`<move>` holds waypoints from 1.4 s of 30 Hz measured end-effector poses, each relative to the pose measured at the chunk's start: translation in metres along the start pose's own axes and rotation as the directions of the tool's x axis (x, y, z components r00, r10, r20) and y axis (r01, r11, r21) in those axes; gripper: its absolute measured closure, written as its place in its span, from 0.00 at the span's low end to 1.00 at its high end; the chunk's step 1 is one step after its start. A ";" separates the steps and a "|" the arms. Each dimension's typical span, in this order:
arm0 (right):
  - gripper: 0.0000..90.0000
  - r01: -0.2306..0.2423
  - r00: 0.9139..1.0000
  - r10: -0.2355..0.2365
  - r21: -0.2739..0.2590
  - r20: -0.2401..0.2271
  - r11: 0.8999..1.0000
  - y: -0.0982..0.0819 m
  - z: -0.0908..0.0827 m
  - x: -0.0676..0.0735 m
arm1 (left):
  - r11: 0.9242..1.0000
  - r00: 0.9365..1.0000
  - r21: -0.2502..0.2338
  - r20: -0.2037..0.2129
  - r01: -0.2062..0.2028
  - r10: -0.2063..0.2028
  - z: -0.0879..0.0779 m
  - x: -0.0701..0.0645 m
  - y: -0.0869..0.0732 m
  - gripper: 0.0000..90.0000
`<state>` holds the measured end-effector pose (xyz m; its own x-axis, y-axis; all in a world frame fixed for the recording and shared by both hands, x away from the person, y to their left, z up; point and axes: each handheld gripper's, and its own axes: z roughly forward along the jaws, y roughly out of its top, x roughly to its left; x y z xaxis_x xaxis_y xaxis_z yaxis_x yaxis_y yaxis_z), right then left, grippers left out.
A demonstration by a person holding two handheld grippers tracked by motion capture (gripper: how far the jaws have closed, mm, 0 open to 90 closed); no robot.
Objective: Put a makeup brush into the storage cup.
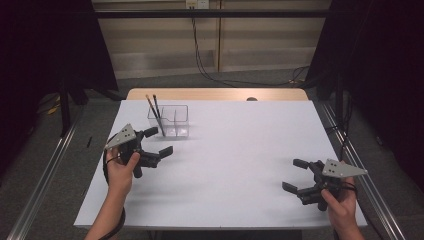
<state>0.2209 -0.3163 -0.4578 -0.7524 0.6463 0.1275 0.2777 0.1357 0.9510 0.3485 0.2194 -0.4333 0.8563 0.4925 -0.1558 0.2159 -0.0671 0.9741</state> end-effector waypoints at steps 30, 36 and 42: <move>0.06 0.003 1.000 -0.003 -0.001 0.011 1.000 0.000 -0.002 -0.001 | 0.998 0.997 0.047 0.066 -0.038 0.035 -0.017 -0.015 -0.010 0.00; 0.06 0.003 1.000 -0.003 -0.003 0.014 1.000 0.000 -0.002 -0.001 | 0.998 0.997 0.050 0.065 -0.041 0.038 -0.021 -0.016 -0.012 0.00; 0.06 0.000 1.000 0.000 -0.002 0.014 1.000 0.000 -0.003 -0.001 | 0.997 0.997 0.059 0.061 -0.045 0.041 -0.026 -0.017 -0.015 0.00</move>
<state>0.2199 -0.3195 -0.4576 -0.7437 0.6570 0.1236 0.2767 0.1343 0.9515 0.3185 0.2341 -0.4413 0.8914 0.4355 -0.1251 0.2045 -0.1402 0.9688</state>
